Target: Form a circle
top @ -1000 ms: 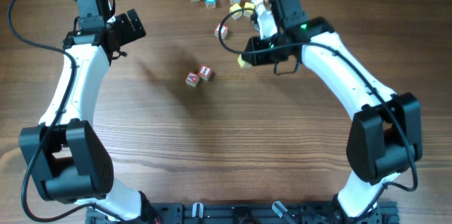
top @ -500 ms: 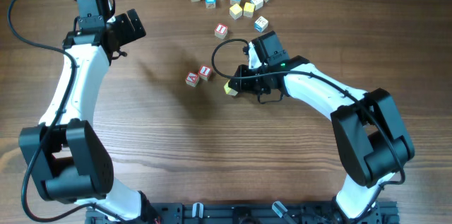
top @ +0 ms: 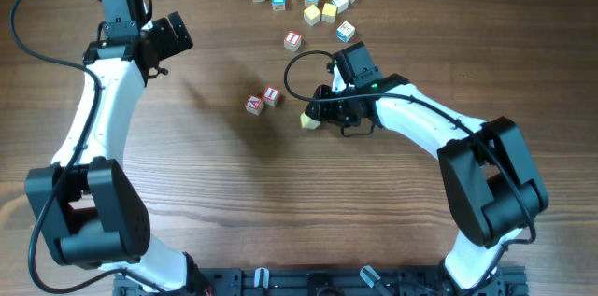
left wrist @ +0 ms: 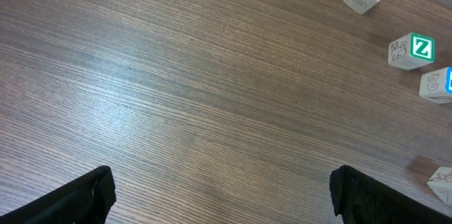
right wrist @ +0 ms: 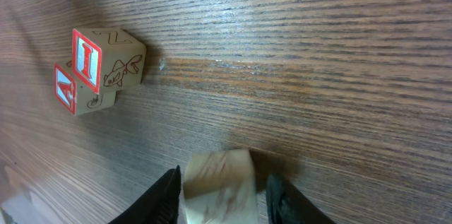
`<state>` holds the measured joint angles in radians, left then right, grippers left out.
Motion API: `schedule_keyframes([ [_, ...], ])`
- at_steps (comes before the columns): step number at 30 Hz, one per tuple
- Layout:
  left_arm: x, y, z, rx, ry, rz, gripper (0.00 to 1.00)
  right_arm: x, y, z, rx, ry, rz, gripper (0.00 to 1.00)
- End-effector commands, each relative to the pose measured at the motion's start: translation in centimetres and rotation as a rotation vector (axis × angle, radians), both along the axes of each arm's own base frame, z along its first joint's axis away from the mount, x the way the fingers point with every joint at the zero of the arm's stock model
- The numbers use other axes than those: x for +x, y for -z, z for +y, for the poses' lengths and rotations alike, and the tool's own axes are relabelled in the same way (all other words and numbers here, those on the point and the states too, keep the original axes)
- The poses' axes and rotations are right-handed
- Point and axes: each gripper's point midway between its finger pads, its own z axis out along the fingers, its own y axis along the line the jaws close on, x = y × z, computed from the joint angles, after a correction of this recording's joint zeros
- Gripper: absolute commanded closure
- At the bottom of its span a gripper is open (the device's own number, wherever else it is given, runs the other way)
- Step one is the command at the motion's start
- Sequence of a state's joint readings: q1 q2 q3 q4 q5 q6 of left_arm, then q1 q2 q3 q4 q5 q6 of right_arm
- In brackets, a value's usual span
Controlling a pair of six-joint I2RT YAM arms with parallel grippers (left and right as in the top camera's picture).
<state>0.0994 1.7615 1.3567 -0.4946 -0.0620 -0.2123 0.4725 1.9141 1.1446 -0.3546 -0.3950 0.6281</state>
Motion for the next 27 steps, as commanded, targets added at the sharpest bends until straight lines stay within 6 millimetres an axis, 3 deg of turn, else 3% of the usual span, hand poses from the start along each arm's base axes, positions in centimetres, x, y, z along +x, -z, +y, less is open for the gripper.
schedule_keyframes([
  [1, 0.1, -0.6, 0.1, -0.005, -0.009, -0.015, 0.00, -0.2, 1.0, -0.5, -0.028, 0.016, 0.017, 0.57],
  [6, 0.1, -0.6, 0.1, -0.004, -0.008, -0.015, 0.00, -0.4, 1.1, -0.7, -0.039, 0.018, 0.027, 0.51],
  [9, 0.1, -0.6, 0.1, -0.005, -0.009, -0.015, 0.00, -0.9, 1.0, -0.6, -0.026, 0.011, 0.055, 0.57],
  [11, 0.1, -0.6, 0.1, -0.005, -0.009, -0.015, 0.00, -0.8, -0.3, 0.1, 0.004, -0.021, 0.051, 0.64],
  [14, 0.1, -0.6, 0.1, -0.005, -0.009, -0.015, 0.00, -0.3, -2.7, 0.3, 0.019, -0.033, 0.004, 0.82],
  [16, 0.1, -0.6, 0.1, -0.005, -0.009, -0.015, 0.00, -0.4, -3.4, 0.5, 0.033, -0.035, -0.002, 0.96],
  [20, 0.1, -0.6, 0.1, -0.005, -0.009, -0.015, 0.00, -1.3, -3.4, 1.1, 0.075, -0.063, 0.032, 0.96],
  [27, 0.1, -0.6, 0.1, -0.005, -0.009, -0.015, 0.00, -2.6, -1.2, 0.5, 0.036, -0.059, 0.048, 0.96],
])
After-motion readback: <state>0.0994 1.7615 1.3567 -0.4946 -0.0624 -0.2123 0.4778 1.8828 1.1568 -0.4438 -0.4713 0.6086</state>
